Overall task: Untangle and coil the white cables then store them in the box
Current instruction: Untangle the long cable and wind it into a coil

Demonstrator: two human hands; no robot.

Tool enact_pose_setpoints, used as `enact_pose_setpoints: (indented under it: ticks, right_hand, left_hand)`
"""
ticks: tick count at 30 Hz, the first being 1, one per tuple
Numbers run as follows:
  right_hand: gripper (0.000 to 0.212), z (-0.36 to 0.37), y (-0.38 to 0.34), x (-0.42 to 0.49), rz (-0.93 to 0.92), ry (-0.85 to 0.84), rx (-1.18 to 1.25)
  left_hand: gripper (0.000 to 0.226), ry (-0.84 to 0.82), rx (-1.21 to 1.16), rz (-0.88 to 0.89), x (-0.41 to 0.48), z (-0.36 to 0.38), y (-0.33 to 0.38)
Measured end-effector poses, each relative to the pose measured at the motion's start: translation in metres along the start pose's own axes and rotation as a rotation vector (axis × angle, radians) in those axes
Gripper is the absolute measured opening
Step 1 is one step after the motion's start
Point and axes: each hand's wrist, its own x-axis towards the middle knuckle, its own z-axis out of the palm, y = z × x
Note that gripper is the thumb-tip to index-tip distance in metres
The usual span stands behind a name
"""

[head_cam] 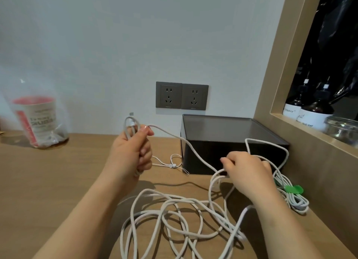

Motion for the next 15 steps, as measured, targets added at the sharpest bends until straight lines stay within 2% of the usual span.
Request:
enact_pose_setpoints:
  ticks: [1,3,5,6,7,8,10,11,12,15]
  right_hand:
    - [0.027,-0.001,0.001,0.001,0.022,0.042,-0.025]
    - [0.021,0.003,-0.005,-0.001,-0.018,0.248,-0.006]
    - [0.03,0.006,-0.021,-0.007,-0.189,0.494,0.164]
    - [0.035,0.008,-0.029,-0.01,-0.302,0.535,0.272]
    - [0.039,0.009,-0.036,-0.014,-0.39,0.488,0.397]
    - [0.039,0.01,-0.041,-0.016,-0.42,0.345,0.531]
    - [0.026,0.013,-0.044,-0.018,-0.35,-0.011,0.724]
    - [0.015,0.014,-0.043,-0.017,-0.305,-0.122,0.749]
    - [0.011,0.016,-0.042,-0.015,-0.269,-0.159,0.742]
    - [0.022,0.015,-0.038,-0.01,-0.188,-0.162,0.746]
  left_hand:
    - [0.022,0.003,0.012,-0.004,0.0,-0.001,0.0]
    - [0.021,-0.037,0.131,-0.031,-0.002,0.002,-0.004]
    - [0.02,-0.118,0.281,-0.058,-0.006,0.004,-0.011]
    - [0.02,-0.159,0.333,-0.065,-0.008,0.005,-0.014]
    - [0.018,-0.192,0.36,-0.071,-0.009,0.006,-0.015]
    - [0.017,-0.213,0.362,-0.074,-0.01,0.005,-0.014]
    - [0.017,-0.229,0.304,-0.077,-0.01,0.005,-0.01]
    - [0.017,-0.225,0.244,-0.079,-0.01,0.006,-0.009]
    - [0.018,-0.212,0.176,-0.082,-0.01,0.007,-0.007]
    - [0.018,-0.149,-0.014,-0.087,-0.009,0.01,-0.004]
